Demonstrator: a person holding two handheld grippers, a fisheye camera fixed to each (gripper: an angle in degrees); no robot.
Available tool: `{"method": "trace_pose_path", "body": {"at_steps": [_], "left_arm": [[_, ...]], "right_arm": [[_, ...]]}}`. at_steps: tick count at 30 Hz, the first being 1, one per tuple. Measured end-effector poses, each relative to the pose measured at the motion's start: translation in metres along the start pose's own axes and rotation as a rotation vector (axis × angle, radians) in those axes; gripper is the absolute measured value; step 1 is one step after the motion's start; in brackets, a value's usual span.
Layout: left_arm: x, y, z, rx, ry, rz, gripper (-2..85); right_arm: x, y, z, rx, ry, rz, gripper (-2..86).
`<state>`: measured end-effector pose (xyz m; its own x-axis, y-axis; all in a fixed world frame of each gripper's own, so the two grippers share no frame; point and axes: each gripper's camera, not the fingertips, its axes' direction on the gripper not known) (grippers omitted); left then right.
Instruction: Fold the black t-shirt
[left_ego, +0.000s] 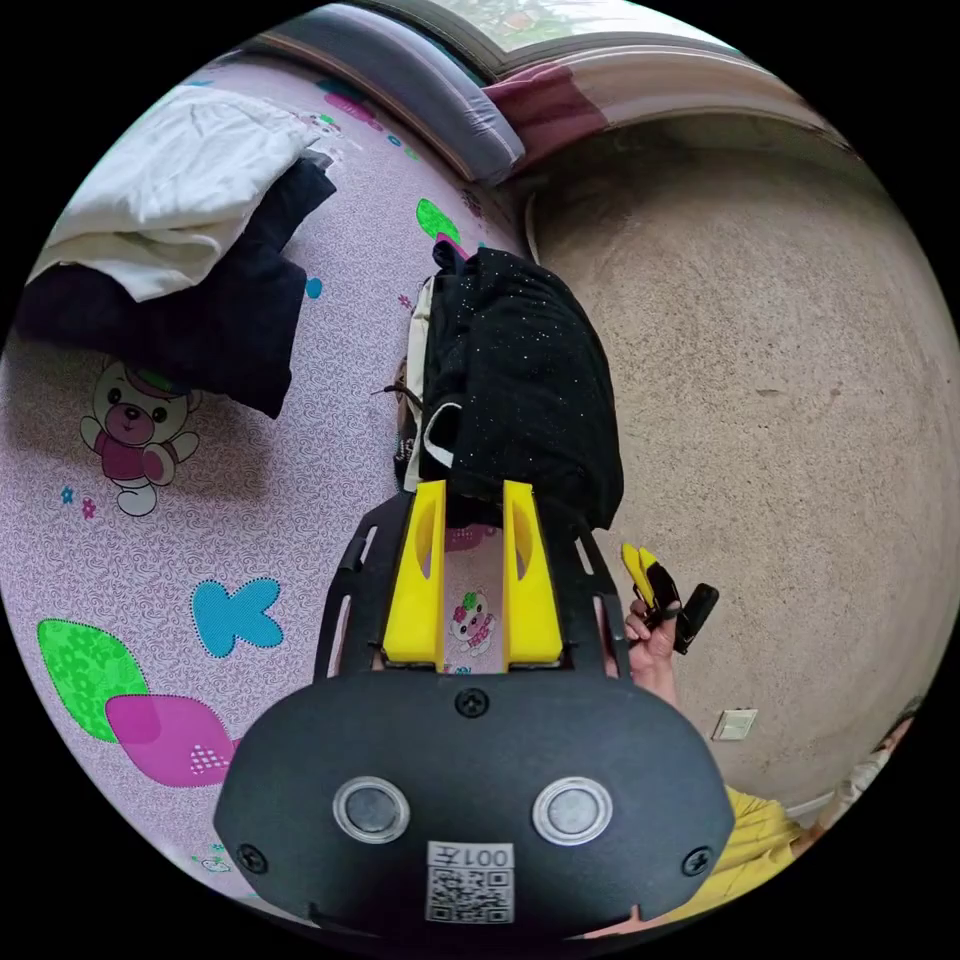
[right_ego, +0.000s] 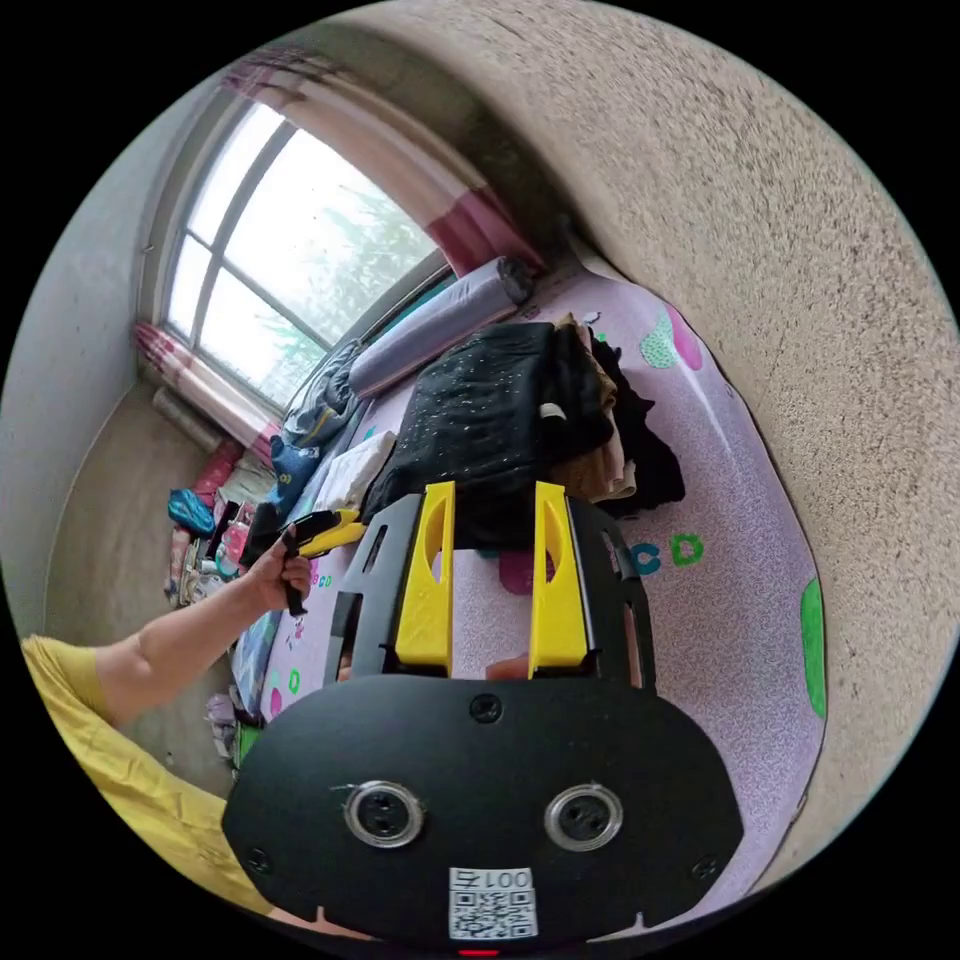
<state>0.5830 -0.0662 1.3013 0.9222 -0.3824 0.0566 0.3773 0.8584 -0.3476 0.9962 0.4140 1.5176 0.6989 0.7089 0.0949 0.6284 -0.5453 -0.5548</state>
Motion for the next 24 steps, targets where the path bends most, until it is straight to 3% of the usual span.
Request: {"method": "trace_pose_path", "body": {"at_steps": [4, 6, 11, 17, 24], "left_arm": [[-0.006, 0.003, -0.007, -0.002, 0.020, -0.025, 6.0], [-0.007, 0.006, -0.012, -0.011, 0.003, -0.029, 2.0], [-0.001, 0.030, -0.045, 0.040, -0.029, 0.072, -1.0], [0.008, 0.090, -0.128, 0.221, 0.163, 0.197, -1.2], [0.029, 0.198, -0.291, 0.523, 0.394, 0.378, -1.2]], "right_arm": [[0.019, -0.024, 0.006, -0.020, -0.063, 0.107, 8.9], [0.021, -0.029, 0.006, -0.029, -0.095, 0.124, 6.2], [-0.017, -0.024, -0.031, 0.039, -0.046, -0.024, 1.6], [-0.079, -0.029, -0.101, 0.175, -0.263, -0.179, 0.8], [-0.197, -0.034, -0.194, 0.310, -0.464, -0.452, 0.6]]}}
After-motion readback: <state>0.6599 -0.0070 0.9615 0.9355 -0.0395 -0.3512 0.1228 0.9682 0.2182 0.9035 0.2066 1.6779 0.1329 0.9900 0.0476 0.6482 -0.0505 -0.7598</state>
